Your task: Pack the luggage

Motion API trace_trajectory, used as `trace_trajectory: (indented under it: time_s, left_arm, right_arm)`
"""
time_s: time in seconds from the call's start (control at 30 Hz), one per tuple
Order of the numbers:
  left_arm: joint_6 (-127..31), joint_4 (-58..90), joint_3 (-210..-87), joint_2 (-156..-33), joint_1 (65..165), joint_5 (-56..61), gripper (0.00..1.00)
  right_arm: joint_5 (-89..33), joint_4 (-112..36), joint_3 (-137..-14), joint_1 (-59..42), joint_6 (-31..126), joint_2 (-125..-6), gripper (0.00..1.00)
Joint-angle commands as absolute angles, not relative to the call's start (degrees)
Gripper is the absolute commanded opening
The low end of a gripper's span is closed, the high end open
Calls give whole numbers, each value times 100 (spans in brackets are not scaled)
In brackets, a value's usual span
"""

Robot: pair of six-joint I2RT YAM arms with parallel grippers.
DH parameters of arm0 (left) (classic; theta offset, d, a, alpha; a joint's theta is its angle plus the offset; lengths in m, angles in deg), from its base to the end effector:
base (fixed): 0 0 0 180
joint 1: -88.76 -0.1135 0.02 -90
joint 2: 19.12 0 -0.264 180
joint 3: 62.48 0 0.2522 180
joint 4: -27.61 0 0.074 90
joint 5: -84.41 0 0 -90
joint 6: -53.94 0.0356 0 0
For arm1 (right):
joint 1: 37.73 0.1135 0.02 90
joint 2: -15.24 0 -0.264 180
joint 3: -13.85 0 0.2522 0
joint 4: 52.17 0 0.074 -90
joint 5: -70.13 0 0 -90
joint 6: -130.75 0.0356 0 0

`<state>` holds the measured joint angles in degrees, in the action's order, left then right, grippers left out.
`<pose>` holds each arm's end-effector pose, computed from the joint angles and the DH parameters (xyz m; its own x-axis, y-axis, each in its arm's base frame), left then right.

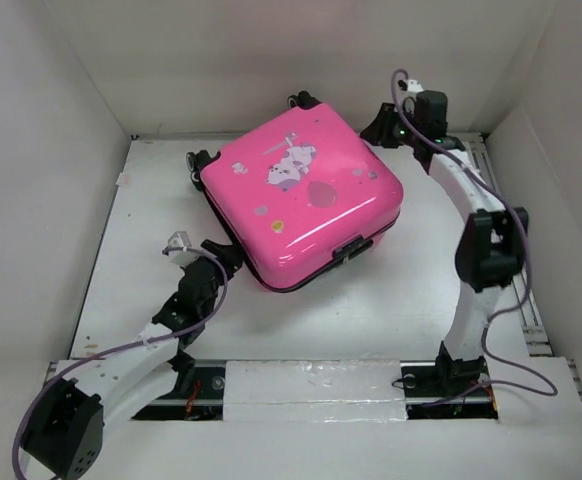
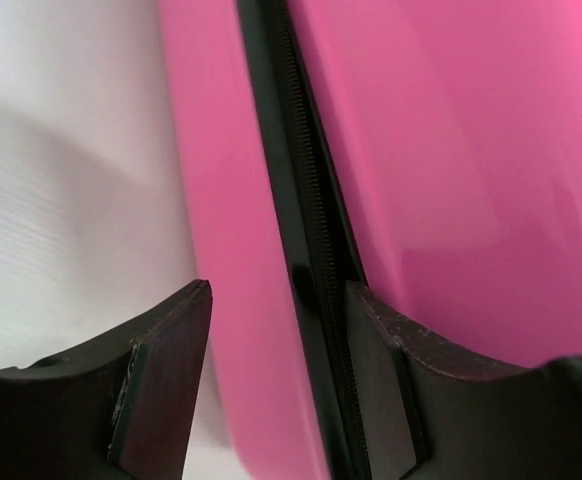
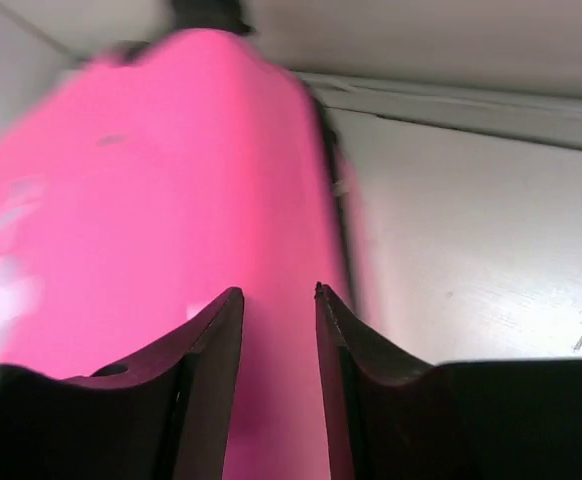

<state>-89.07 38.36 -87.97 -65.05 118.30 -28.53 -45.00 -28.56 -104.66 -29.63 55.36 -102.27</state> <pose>0.1617 -0.0757 0.1971 -0.1838 -0.7413 -0.6455 -0.0449 0.6623 -0.7479 0.4851 0.0843 0.3112 -0.4984 0.1597 -0.8521 -0.4030 0.8275 0.3908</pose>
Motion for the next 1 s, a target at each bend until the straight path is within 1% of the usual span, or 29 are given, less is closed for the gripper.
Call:
trace_trajectory:
  time_s: [0.0,0.03,0.07,0.1,0.13,0.17,0.2,0.23,0.27,0.3,0.33,0.37,0.4,0.43,0.47,0.5,0.53,0.57,0.63,0.77,0.8,0.9,0.97]
  left_arm:
    - [-8950,4154,-9258,-6193,12373,-2159,52]
    - [-8950,4154,-9259,-6131,12374,-2211,52]
    - [-8950,4101,-9259,-6070,12374,-2212,52]
    - [-8854,4101,-9259,-5999,12374,-2212,52]
    - [-8749,4101,-9328,-5851,12374,-2281,50]
    - [-8626,3875,-9329,-5771,12374,-2404,50]
    - [-8555,3698,-9434,-5692,12374,-2535,50]
    - [-8432,3496,-9496,-5482,12374,-2746,50]
    - [-8379,3129,-9618,-5237,12374,-3296,49]
    - [-8378,2986,-9619,-5234,12374,-3580,49]
    - [-8378,2871,-9619,-5112,12374,-3809,49]
    - [-8326,2801,-9558,-4902,12374,-4072,47]
    - [-8326,2852,-9479,-4848,12374,-4075,44]
    - [-8326,2853,-9392,-4847,12374,-4075,37]
    - [-8421,2853,-9251,-4908,12374,-3883,31]
    - [-8553,2853,-9198,-4996,12374,-3795,26]
    - [-8615,2792,-9197,-5084,12374,-3707,13]
    - [-8616,2730,-9136,-5180,12374,-3645,7]
    - [-8677,2590,-9136,-5304,12374,-3496,0]
    - [-8563,2659,-8969,-5304,12374,-3170,0]
    - [-8485,2781,-8882,-5304,12374,-3083,0]
    - [-8484,2975,-8828,-5532,12374,-2827,0]
    - [-8484,3098,-8828,-5787,12374,-2643,0]
  right_arm:
    - [-5301,-3663,-9750,-2981,5754,-8551,41]
    - [-5370,-3856,-9382,-3138,5754,-8191,41]
    - [-5371,-4102,-8464,-3140,5806,-7814,41]
    - [-5371,-4461,-7985,-3192,5807,-6992,34]
    - [-5267,-4656,-7485,-3192,5807,-6549,27]
    - [-5187,-4841,-6444,-3071,5807,-6100,21]
    - [-5082,-5008,-5903,-2982,5807,-5191,9]
    - [-4959,-5349,-5367,-2842,5807,-4747,4]
    - [-4740,-5657,-4335,-2519,5807,-3959,0]
    - [-4582,-5660,-3872,-2350,5807,-3951,0]
    - [-4406,-5912,-3432,-2209,5876,-3325,0]
    - [-4274,-6115,-3010,-2086,5877,-3075,0]
    - [-4098,-6265,-2345,-1989,5877,-2890,0]
    - [-4044,-6345,-2086,-1936,5946,-2653,0]
    - [-4044,-6728,-1857,-1936,6060,-2651,0]
    - [-4340,-6880,-1698,-1936,6061,-2651,1]
    - [-4421,-6951,-1609,-1936,6114,-2720,9]
    - [-4422,-7091,-1521,-1936,6114,-2877,14]
    - [-4510,-7250,-1460,-1875,6114,-3080,21]
    - [-4395,-7795,-1379,-1874,6061,-3669,30]
    - [-4448,-7952,-1380,-1874,5861,-4001,31]
    - [-4764,-7954,-1661,-1874,5754,-4599,31]
    - [-4678,-8164,-1723,-1874,5692,-4820,33]
